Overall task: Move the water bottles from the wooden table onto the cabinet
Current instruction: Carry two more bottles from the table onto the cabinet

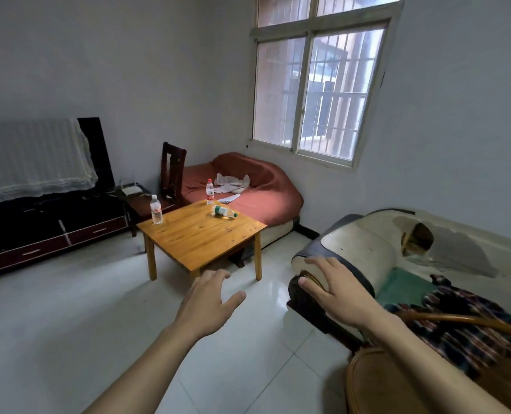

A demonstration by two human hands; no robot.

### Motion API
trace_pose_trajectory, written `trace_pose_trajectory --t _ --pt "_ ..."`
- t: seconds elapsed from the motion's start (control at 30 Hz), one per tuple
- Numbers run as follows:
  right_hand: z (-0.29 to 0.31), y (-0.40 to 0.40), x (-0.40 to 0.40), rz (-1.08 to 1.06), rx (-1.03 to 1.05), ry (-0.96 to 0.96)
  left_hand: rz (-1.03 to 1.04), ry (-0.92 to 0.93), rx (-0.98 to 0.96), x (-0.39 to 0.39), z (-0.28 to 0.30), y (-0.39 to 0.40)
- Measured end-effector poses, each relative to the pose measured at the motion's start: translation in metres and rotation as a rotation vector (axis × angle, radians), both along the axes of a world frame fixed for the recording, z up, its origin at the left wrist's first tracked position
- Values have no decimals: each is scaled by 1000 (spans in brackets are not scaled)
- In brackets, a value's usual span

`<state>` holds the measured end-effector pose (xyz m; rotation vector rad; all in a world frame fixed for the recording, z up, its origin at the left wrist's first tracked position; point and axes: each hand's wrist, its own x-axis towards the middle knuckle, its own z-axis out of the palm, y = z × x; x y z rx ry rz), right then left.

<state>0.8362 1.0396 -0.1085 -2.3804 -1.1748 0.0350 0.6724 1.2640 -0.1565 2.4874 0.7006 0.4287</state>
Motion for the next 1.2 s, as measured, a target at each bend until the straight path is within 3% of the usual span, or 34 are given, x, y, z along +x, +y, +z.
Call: trace_pose_trajectory --t 0.3,0.53,0.8,1.2 --pt "29 135 97 -47 22 -47 -3 -73 -93 110 12 137" --pt "4 229 170 7 4 2 27 2 -128 165 -17 216" --pt "-29 321 313 58 42 79 85 81 -71 294 -16 299" --pt "-15 463 510 143 38 90 188 109 -10 476 3 427"
